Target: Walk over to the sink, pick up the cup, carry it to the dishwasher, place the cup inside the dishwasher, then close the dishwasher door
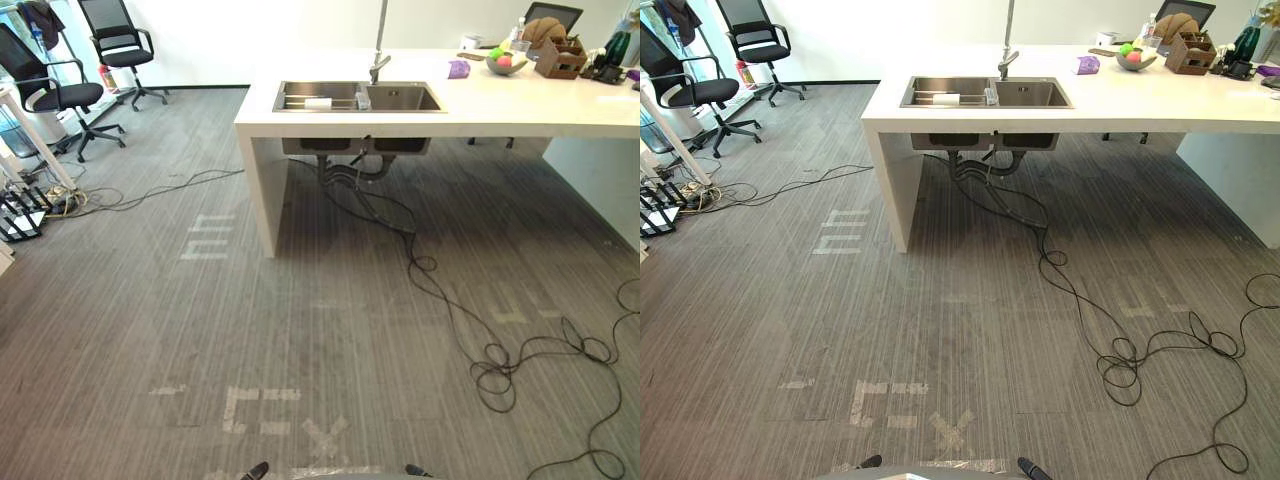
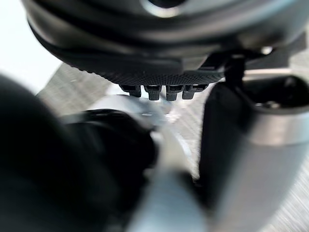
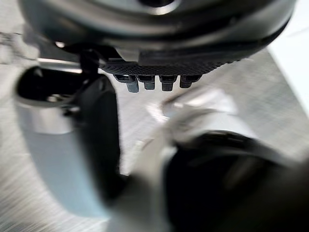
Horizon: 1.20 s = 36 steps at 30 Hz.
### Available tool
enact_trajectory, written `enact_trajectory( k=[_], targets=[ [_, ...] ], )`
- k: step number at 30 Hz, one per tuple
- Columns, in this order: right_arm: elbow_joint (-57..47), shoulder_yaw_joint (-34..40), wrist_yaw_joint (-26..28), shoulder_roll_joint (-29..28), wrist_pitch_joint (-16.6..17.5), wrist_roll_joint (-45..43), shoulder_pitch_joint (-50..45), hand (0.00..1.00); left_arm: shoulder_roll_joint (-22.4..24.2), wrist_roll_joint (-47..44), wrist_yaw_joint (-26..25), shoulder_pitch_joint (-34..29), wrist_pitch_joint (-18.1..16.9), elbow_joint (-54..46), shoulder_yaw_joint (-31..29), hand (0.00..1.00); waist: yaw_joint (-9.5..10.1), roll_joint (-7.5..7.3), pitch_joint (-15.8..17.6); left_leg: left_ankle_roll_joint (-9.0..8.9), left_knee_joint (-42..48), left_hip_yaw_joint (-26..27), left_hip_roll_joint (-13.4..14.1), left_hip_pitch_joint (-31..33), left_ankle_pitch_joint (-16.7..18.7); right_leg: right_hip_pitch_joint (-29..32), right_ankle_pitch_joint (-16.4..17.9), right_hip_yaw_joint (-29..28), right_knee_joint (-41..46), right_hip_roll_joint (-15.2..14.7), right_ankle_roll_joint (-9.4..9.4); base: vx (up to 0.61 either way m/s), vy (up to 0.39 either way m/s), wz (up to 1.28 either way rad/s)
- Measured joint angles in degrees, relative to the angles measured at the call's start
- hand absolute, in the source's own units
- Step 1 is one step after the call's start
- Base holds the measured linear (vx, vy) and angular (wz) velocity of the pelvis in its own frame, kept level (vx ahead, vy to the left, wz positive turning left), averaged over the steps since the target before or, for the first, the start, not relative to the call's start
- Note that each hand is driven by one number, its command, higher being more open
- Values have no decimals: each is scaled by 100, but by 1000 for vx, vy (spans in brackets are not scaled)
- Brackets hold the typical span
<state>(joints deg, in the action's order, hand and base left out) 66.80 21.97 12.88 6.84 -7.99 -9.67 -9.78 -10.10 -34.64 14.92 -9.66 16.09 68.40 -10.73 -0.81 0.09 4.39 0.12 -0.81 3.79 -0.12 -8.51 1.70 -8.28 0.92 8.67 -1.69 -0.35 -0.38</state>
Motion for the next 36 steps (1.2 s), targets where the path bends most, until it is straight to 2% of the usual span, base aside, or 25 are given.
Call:
enact_trajectory(
  k=[4,7,13,17,18,20,21,22,23,25,27,29,32,33,35,36],
  targets=[
    [-39,-394,-492,-78,743,1049,162,100,103,219,-1,23,-408,-3,123,100,14,-19,0,-15,-167,-15,-10,-94,-17,-86,-2,32,-149,9,20,62,-5,3],
    [-37,-535,-664,-73,917,1393,208,100,149,478,1,42,-664,-42,139,100,80,-32,19,-21,-243,-14,-10,-130,-20,-108,34,46,-169,13,83,57,-1,1],
    [-37,-668,-645,-52,1014,1550,246,100,197,600,-33,77,-1107,-64,222,100,97,-44,61,-27,-319,-25,-21,-219,-16,-174,114,102,-156,-5,274,8,-2,3],
    [-43,-734,-642,-51,1339,1638,239,100,209,1129,-291,81,-1480,-75,229,100,67,-49,75,-27,-319,-164,-67,-222,-17,-191,192,241,-65,-67,391,-20,-6,16],
    [-42,-763,-641,-41,1429,1651,235,100,222,1199,-372,82,-1552,-85,231,100,55,-47,94,-27,-314,-198,-79,-244,-16,-179,260,285,64,-97,481,-30,4,25],
    [-47,-774,-641,-47,1533,1645,245,100,226,1225,-419,81,-1631,-94,233,100,62,-68,144,-31,-302,-216,-112,-274,-3,-62,478,341,473,-186,533,-37,15,17],
    [-97,-774,-645,-81,1619,1636,241,100,210,1226,-466,78,-1710,-109,235,100,55,-113,202,-3,-277,-253,-178,-293,34,111,734,409,978,-315,553,-81,47,24],
    [-132,-774,-647,-93,1709,1587,238,100,205,1224,-549,80,-1776,-114,235,100,50,-146,260,91,-256,-306,-242,-297,90,352,959,479,1601,-481,664,-86,53,24],
    [-166,-774,-647,-93,1749,1555,241,100,211,1225,-612,81,-1803,-133,240,100,52,-148,296,134,-257,-311,-264,-317,110,506,1019,496,1993,-563,695,-95,67,21],
    [-299,-808,-646,-88,1970,1438,251,100,216,1232,-878,50,-1872,-232,252,100,-17,-170,369,321,-288,-402,-310,-376,95,1148,1075,462,3310,-795,662,-66,40,28],
    [-290,-903,-643,-117,2067,1253,215,100,194,1233,-1053,34,-1888,-267,234,100,-27,-211,389,357,-271,-556,-296,-433,109,1190,1223,427,3235,-809,554,16,-18,37],
    [-264,-901,-626,-153,2122,1120,225,100,173,1288,-1164,69,-1890,-280,204,100,-26,-259,449,392,-244,-687,-225,-472,126,1292,1238,429,2949,-790,523,76,-70,31],
    [-291,-889,-575,-146,2336,1026,245,100,179,1454,-1225,131,-1866,-276,169,100,-63,-218,588,232,44,-811,168,-474,458,1743,1175,419,2629,-560,539,150,-130,21],
    [-340,-886,-574,-164,2434,1026,237,100,188,1460,-1221,131,-1855,-274,69,100,-60,-230,595,131,183,-810,311,-475,655,1991,998,421,2411,-526,548,250,-170,-1],
    [-457,-876,-573,-215,2527,1016,187,100,196,1522,-1209,128,-1845,-273,-72,100,-58,-274,618,6,386,-796,387,-524,978,2206,653,443,1966,-579,574,312,-216,-3],
    [-558,-848,-576,-268,2533,978,112,100,198,1562,-1202,126,-1846,-275,-190,100,-52,-343,647,-94,588,-786,363,-660,1306,2248,469,467,1716,-716,575,416,-297,-2]
  ],
)
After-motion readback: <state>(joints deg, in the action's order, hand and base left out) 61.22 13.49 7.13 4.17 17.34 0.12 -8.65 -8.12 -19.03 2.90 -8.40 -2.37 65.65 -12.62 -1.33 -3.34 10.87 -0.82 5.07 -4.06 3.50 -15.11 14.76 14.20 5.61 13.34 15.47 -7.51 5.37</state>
